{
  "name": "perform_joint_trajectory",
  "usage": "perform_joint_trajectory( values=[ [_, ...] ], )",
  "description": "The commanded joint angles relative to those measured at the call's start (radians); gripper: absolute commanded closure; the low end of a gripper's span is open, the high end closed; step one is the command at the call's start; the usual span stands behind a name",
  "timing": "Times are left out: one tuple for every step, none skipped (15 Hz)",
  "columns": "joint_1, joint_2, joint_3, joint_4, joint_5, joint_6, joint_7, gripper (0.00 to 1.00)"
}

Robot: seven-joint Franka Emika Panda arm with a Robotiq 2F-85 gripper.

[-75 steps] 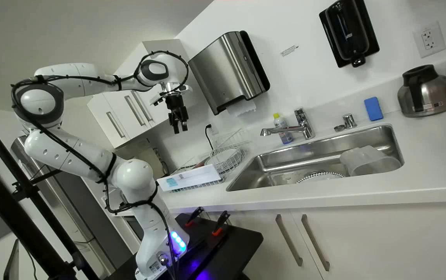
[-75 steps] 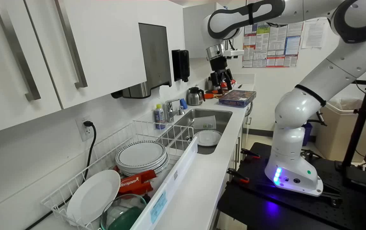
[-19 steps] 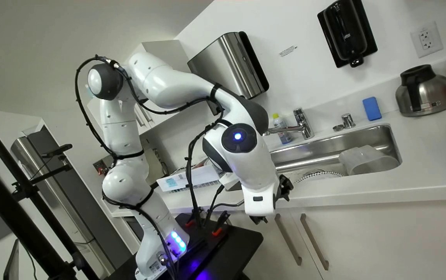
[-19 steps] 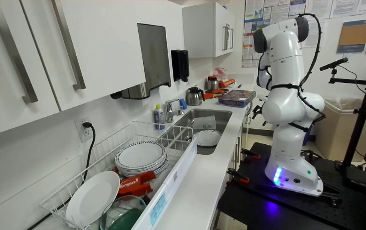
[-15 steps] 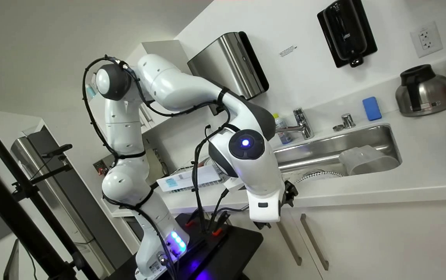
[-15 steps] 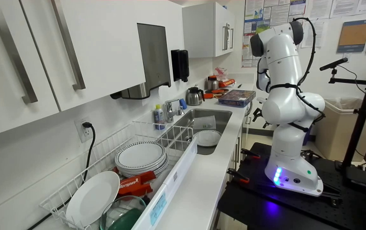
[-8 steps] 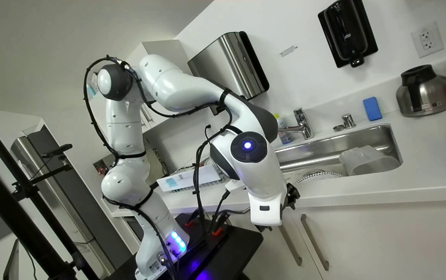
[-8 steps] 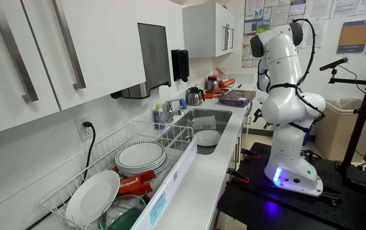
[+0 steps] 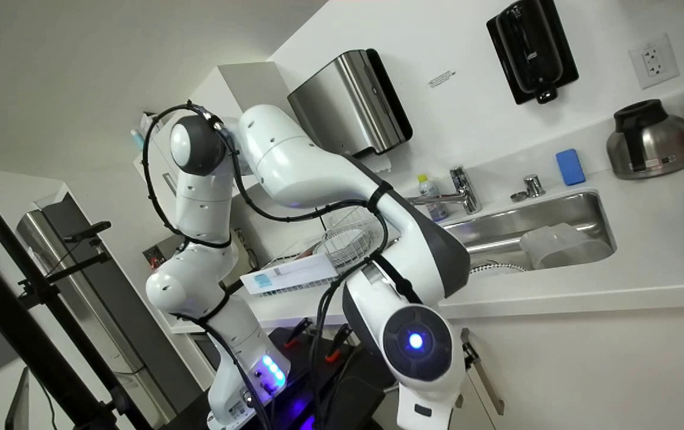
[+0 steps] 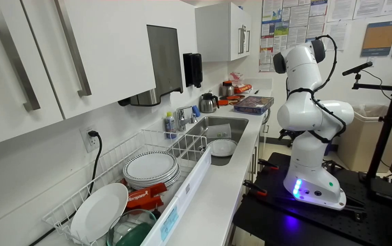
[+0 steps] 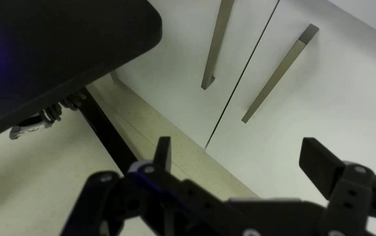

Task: Open the bottom cabinet to your right

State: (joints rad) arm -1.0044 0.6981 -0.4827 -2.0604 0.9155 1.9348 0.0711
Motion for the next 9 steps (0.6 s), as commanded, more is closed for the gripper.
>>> perform_joint_trajectory(
  values=[
    [-0.108,0.154,0.094,0.123,0.071,-0.059,0.041,0.0],
    [-0.132,0.198,0.116,0.153,0.087,-0.069,0.048,0.0],
    [-0.152,0.234,0.134,0.18,0.101,-0.081,0.054,0.0],
    [-0.172,0.274,0.153,0.213,0.11,-0.106,0.069,0.0],
    [-0.189,0.307,0.168,0.242,0.123,-0.131,0.077,0.0],
    [-0.204,0.338,0.182,0.27,0.138,-0.157,0.092,0.0],
    [-0.22,0.364,0.197,0.295,0.164,-0.18,0.101,0.0],
    [-0.228,0.384,0.206,0.315,0.19,-0.198,0.112,0.0],
    [-0.227,0.391,0.21,0.322,0.219,-0.201,0.131,0.0]
  ],
)
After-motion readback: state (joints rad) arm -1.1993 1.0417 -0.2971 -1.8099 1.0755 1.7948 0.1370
